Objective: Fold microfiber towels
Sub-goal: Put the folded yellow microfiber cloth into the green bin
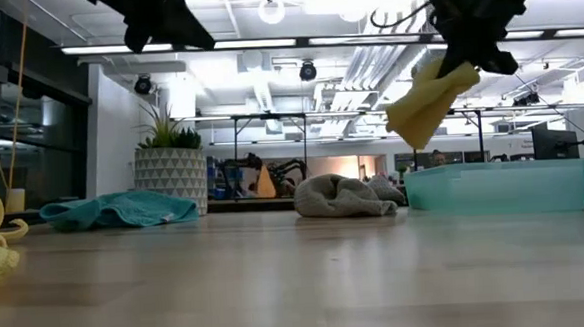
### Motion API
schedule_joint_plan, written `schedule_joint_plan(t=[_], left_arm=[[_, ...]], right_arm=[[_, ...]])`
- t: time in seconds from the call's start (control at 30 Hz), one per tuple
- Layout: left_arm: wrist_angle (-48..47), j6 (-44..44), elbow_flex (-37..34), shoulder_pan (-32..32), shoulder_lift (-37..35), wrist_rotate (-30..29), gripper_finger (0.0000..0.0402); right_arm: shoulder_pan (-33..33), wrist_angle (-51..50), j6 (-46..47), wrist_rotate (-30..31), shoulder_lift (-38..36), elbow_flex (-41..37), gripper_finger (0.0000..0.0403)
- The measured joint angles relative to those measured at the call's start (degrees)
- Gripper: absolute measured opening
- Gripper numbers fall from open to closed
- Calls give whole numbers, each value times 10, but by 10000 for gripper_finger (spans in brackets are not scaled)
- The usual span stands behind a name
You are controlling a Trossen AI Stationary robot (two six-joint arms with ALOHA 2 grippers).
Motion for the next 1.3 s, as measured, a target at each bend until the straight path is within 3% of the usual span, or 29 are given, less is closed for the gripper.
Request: schedule_joint_plan(t=[0.17, 0.43, 0.5, 1.3], left_arm=[[-1, -16, 0, 0, 12, 11, 0], [-4, -21, 0, 0, 13, 24, 0], [-5, -21, 0, 0, 13, 22, 0], [-12, -30, 0, 0, 13, 19, 0]], right_arm=[[-75, 18, -45, -47, 2, -22, 1], [-141, 175, -54, -273, 26, -106, 0], [-140, 226, -32, -287, 29, -119, 0], [-205, 41, -82, -11, 71, -130, 0]])
